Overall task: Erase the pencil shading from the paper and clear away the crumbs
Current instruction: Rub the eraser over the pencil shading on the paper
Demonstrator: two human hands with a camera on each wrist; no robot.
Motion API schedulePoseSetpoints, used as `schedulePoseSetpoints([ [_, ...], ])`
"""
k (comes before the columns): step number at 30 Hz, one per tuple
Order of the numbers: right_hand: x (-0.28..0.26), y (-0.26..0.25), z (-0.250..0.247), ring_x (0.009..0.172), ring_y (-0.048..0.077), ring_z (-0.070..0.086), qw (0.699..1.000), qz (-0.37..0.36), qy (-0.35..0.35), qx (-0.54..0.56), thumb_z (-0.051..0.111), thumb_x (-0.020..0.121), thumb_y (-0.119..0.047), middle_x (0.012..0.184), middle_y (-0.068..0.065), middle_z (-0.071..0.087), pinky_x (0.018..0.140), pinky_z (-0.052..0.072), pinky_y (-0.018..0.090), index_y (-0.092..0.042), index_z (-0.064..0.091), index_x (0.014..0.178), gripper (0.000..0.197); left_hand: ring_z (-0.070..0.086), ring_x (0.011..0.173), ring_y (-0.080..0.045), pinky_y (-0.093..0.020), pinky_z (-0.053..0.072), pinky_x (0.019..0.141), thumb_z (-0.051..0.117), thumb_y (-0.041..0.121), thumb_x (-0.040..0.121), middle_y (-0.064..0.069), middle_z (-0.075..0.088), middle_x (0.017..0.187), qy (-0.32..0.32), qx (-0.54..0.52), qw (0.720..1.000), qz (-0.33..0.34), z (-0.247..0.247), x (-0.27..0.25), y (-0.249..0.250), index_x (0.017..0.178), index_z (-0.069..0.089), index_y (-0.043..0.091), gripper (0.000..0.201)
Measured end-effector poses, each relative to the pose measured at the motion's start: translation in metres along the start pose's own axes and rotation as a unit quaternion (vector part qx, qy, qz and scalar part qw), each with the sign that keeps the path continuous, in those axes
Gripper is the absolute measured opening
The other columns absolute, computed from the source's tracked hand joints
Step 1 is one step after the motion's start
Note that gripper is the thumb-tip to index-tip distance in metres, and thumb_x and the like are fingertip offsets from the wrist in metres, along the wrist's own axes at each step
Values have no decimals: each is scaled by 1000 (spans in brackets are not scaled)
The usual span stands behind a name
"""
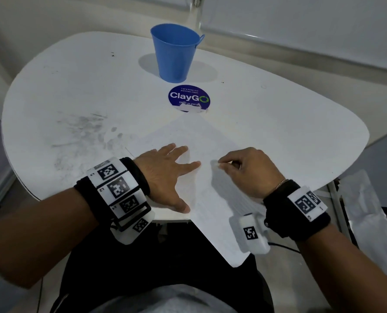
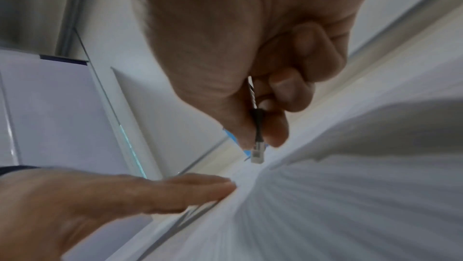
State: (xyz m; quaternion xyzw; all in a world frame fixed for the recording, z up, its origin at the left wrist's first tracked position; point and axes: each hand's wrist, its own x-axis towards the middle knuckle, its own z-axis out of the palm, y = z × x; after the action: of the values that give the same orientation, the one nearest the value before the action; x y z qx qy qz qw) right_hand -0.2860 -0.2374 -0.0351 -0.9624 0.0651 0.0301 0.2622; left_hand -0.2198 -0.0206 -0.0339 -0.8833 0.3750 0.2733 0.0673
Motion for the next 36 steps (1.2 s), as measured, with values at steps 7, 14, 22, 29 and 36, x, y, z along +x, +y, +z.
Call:
schedulePoseSetpoints([
  [7, -6, -5, 13, 72, -1, 54, 999, 16, -40, -3, 60, 95, -30, 71, -25, 55, 75, 43, 21, -32, 73, 112, 21, -19, 153, -16, -41, 3, 126, 60, 82, 75, 9, -20, 166, 19, -28, 999, 16, 0, 3, 0, 157, -5, 47, 111],
  [14, -12, -18, 20, 91, 8, 65, 999, 0, -21, -26, 59, 96, -34, 99, -13, 73, 83, 52, 29, -33, 72, 114, 23, -17, 154, -17, -42, 9, 126, 58, 85, 74, 8, -21, 166, 20, -8, 1000, 7, 2, 6, -1, 158, -9, 43, 116],
  [22, -10, -19, 15, 94, 13, 67, 998, 0, -19, -55, 59, 95, -32, 101, -12, 74, 84, 53, 35, -30, 75, 106, 20, -14, 154, -19, -45, 16, 124, 54, 86, 75, 6, -18, 167, 19, 15, 1000, 5, 1, 3, 2, 159, -8, 40, 115],
  [29, -26, -48, 40, 68, 9, 61, 996, -66, -50, -33, 57, 95, -39, 78, -14, 72, 71, 53, 30, -37, 76, 95, 18, -12, 155, -17, -45, 17, 124, 60, 83, 73, 10, -16, 167, 24, 14, 1000, 4, 1, 6, -3, 160, -5, 35, 119],
  [36, -15, -40, 38, 75, 17, 67, 998, -39, -19, -36, 57, 95, -36, 85, -7, 75, 72, 55, 31, -28, 76, 97, 21, -11, 155, -17, -45, 18, 123, 58, 85, 72, 9, -16, 167, 30, 19, 999, 4, 3, 6, -4, 161, -4, 31, 121],
])
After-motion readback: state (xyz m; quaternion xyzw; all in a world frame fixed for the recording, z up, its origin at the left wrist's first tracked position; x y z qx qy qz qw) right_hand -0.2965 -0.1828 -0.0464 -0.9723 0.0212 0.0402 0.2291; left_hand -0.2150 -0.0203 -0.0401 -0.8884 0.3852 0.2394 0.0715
